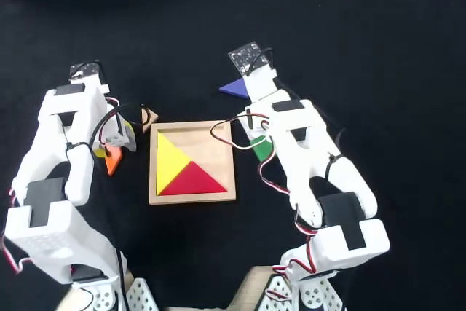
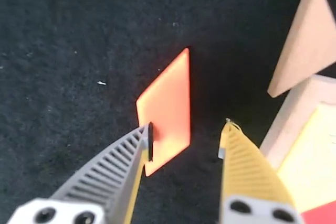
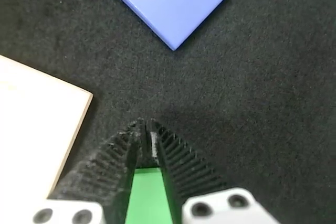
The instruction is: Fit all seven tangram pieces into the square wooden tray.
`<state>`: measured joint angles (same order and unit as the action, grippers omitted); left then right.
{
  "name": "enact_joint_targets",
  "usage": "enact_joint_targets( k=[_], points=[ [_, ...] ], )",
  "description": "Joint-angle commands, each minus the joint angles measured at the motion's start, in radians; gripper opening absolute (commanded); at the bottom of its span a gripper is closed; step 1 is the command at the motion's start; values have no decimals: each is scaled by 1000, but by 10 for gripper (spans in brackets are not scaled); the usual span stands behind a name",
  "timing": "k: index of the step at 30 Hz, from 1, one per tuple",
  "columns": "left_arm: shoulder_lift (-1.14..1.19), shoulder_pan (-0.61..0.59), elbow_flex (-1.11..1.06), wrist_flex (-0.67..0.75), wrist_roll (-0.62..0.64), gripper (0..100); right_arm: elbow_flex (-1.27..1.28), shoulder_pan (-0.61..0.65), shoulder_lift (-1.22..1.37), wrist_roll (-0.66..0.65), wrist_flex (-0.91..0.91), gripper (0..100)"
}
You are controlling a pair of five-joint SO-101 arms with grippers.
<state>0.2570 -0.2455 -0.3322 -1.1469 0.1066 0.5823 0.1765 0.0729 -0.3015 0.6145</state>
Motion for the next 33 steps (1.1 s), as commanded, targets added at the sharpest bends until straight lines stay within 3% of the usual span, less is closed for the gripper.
enact_joint_targets(
  k=[1, 20, 28, 33],
  points=[
    [74, 12, 51, -2, 0, 227, -4, -5, -58, -12, -11, 11],
    [92, -48, 82, -35, -11, 227, -5, -5, -56, -12, -11, 11],
    [-29, -119, 134, -204, -44, 227, -7, -3, -56, -12, -11, 11],
    [-60, -54, 59, -92, 49, 227, -5, -3, -58, -12, -11, 11]
  ],
)
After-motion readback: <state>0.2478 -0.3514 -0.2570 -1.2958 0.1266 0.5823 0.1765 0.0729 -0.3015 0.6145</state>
